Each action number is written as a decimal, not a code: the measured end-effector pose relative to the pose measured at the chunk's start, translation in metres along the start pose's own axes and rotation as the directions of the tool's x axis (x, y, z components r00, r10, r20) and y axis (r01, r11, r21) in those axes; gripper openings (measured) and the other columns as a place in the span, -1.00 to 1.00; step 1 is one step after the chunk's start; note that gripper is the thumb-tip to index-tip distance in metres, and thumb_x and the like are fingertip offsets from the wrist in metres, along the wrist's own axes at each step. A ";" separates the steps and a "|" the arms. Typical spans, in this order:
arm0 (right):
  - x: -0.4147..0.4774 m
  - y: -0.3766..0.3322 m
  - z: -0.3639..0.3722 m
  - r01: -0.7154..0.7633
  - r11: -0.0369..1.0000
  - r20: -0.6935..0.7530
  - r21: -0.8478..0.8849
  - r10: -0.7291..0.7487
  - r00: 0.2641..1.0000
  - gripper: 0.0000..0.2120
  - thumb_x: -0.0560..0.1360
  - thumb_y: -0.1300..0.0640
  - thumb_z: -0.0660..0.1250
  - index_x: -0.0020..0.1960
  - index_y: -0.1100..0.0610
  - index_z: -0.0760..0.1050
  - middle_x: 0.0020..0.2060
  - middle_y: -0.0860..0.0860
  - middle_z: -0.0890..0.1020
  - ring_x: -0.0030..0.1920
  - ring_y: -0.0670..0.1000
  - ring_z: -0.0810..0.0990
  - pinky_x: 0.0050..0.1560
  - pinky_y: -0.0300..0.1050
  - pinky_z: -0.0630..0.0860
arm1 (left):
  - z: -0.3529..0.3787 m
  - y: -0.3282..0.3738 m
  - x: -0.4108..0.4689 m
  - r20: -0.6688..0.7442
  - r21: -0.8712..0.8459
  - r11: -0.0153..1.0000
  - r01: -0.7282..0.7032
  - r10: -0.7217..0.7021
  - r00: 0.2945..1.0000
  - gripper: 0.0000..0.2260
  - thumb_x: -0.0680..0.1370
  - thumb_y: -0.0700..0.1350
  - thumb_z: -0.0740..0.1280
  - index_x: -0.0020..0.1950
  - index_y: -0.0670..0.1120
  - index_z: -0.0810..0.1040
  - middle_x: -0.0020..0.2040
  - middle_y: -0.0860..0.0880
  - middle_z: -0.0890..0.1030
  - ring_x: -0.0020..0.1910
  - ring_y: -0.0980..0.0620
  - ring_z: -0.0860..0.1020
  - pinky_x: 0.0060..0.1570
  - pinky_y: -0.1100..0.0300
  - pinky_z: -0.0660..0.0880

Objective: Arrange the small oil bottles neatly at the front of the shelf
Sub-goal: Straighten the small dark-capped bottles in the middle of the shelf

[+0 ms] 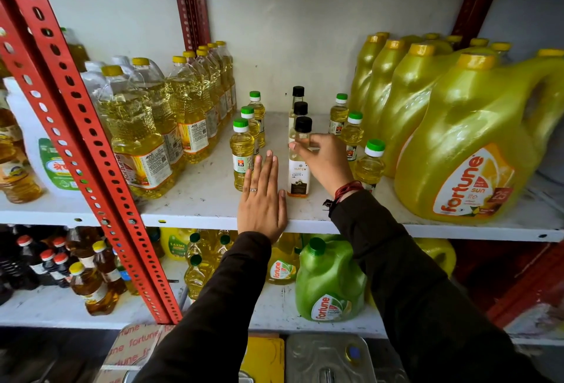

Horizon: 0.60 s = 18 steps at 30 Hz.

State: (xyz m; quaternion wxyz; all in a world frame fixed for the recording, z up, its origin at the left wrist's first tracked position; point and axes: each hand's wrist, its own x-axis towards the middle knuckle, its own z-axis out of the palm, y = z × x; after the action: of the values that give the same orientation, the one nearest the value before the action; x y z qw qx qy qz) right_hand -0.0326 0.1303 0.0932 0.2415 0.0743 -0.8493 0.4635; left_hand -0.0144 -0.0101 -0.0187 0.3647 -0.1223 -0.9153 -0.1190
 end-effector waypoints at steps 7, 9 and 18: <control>-0.025 -0.003 -0.008 0.064 0.997 -0.045 -0.050 -0.066 0.997 -0.74 0.49 -0.02 0.47 0.04 0.15 0.71 -0.04 0.07 0.76 -0.01 0.02 0.72 0.06 -0.03 0.62 | -0.003 0.000 -0.001 -0.018 -0.039 0.999 -0.006 0.005 1.000 -0.41 0.66 -0.02 -0.02 0.67 -0.22 0.05 0.69 -0.16 0.04 0.68 -0.09 -0.06 0.65 0.04 -0.19; -0.033 -0.004 -0.011 0.082 0.995 -0.063 -0.057 -0.085 0.994 -0.74 0.48 -0.04 0.47 0.04 0.13 0.72 -0.05 0.06 0.77 -0.02 0.01 0.72 0.04 -0.04 0.63 | -0.003 0.000 0.000 -0.014 -0.048 0.999 -0.001 0.000 1.000 -0.41 0.66 -0.02 -0.02 0.67 -0.22 0.05 0.69 -0.15 0.03 0.68 -0.08 -0.07 0.65 0.05 -0.20; -0.046 -0.009 -0.018 0.078 0.995 -0.027 -0.058 -0.080 0.996 -0.73 0.49 -0.06 0.46 0.06 0.10 0.71 -0.06 0.03 0.76 -0.04 -0.02 0.72 0.03 -0.02 0.64 | -0.003 0.002 -0.001 -0.001 -0.085 0.996 0.017 -0.017 1.000 -0.40 0.66 -0.01 -0.07 0.67 -0.22 0.06 0.69 -0.14 0.01 0.68 -0.08 -0.08 0.64 0.04 -0.20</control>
State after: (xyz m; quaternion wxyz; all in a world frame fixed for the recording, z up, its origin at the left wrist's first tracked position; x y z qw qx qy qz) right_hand 0.0167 0.1355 0.0859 0.2742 0.0939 -0.8549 0.4302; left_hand -0.0114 -0.0092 -0.0167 0.3589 -0.1297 -0.9102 -0.1608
